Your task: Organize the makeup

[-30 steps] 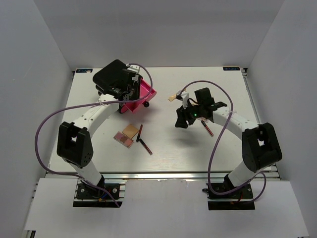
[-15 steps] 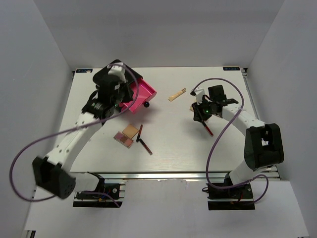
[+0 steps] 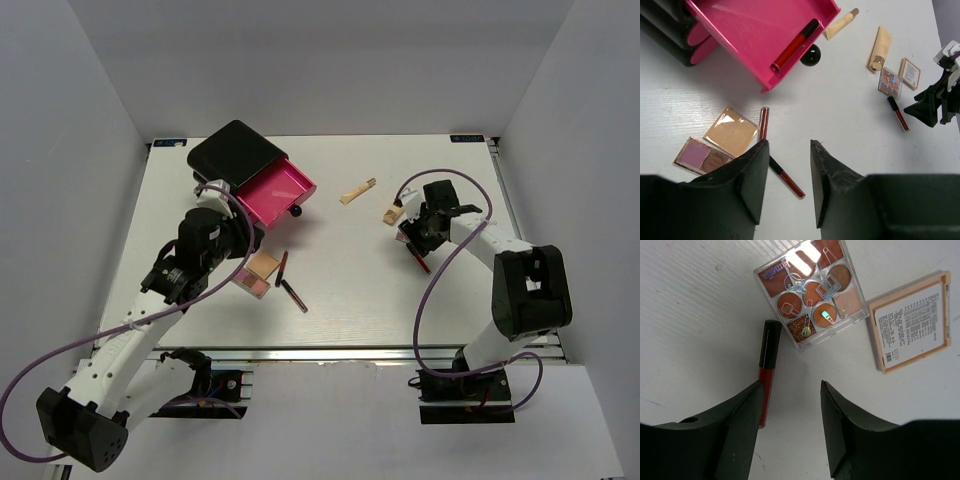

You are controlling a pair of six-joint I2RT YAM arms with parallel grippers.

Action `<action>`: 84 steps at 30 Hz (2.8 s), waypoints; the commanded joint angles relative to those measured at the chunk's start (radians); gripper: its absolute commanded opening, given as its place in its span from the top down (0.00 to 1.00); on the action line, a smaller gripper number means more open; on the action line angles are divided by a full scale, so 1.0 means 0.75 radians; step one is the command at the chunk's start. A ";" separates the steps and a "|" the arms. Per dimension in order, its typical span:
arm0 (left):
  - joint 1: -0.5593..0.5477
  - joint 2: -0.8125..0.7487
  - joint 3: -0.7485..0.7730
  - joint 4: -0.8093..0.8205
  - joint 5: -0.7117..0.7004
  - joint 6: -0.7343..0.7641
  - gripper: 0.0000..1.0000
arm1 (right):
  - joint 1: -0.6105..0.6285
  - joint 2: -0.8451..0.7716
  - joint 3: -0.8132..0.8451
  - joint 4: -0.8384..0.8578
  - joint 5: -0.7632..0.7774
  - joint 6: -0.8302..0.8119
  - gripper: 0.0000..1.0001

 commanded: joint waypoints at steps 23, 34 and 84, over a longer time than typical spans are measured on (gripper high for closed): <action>-0.005 -0.090 -0.248 0.059 0.022 -0.103 0.46 | -0.015 0.145 -0.112 0.015 -0.148 -0.026 0.95; -0.005 -0.102 -0.326 0.083 0.024 -0.107 0.45 | 0.085 -0.033 0.098 -0.296 -0.884 -0.478 1.00; -0.298 0.364 -0.255 0.269 -0.223 -0.056 0.54 | 0.556 0.081 0.661 0.639 -0.451 0.074 0.48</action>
